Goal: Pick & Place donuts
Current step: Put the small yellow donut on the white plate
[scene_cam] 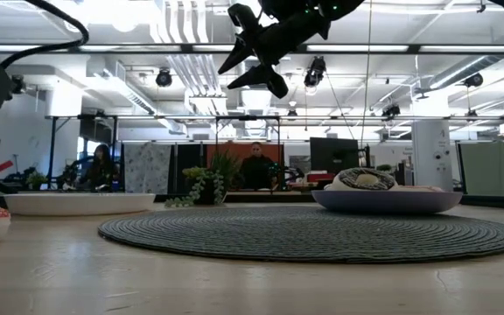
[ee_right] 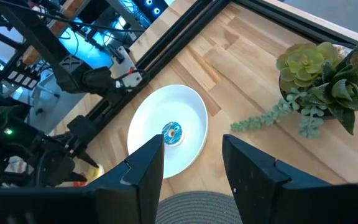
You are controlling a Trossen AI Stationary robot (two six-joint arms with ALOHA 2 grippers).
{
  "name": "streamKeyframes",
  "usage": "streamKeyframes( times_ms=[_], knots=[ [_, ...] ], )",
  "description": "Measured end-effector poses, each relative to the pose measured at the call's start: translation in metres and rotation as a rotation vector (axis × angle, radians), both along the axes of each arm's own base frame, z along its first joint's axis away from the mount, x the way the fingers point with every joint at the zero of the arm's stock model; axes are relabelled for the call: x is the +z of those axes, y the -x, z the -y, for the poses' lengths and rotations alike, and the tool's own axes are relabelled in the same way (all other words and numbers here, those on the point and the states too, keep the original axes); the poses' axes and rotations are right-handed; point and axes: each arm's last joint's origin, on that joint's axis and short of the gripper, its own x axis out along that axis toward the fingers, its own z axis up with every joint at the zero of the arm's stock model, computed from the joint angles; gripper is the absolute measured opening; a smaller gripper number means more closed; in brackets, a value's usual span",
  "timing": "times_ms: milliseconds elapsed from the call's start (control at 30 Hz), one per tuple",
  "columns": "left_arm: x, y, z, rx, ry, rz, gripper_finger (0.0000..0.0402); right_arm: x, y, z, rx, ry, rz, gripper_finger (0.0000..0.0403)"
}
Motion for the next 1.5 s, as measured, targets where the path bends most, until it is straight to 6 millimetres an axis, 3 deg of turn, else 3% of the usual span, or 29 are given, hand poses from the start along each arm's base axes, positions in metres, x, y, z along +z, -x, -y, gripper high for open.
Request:
streamKeyframes(
  times_ms=[233, 533, 667, 867, 1033, 1167, 1367, 1500],
  knots=[
    [-0.018, 0.008, -0.008, 0.048, -0.03, -0.05, 0.0153, 0.0, 0.0, 0.0, 0.002, 0.003, -0.001, 0.0155],
    [-0.023, 0.009, -0.01, 0.065, -0.008, -0.015, 0.015, 0.0, 0.0, 0.0, 0.002, 0.002, -0.004, 0.0144],
    [-0.027, 0.009, -0.012, 0.122, -0.011, 0.002, 0.0115, 0.0, 0.0, 0.0, 0.002, 0.002, -0.003, 0.014],
    [-0.019, 0.005, -0.018, 0.289, 0.02, 0.117, 0.0018, 0.001, 0.001, 0.0, 0.021, 0.035, -0.003, 0.0139],
    [0.003, 0.004, -0.028, 0.383, 0.134, 0.248, 0.0002, 0.003, 0.002, 0.0, 0.023, 0.039, 0.001, 0.0138],
    [0.02, 0.009, -0.046, 0.482, 0.096, 0.303, 0.0001, 0.003, 0.002, 0.0, 0.023, 0.039, 0.001, 0.0138],
    [0.023, 0.013, -0.088, 0.791, -0.016, 0.244, 0.0001, 0.003, 0.002, 0.0, 0.023, 0.039, 0.001, 0.013],
    [0.021, 0.007, -0.112, 0.867, -0.055, 0.199, 0.0, 0.003, 0.002, 0.0, 0.022, 0.039, 0.001, 0.0127]
  ],
)
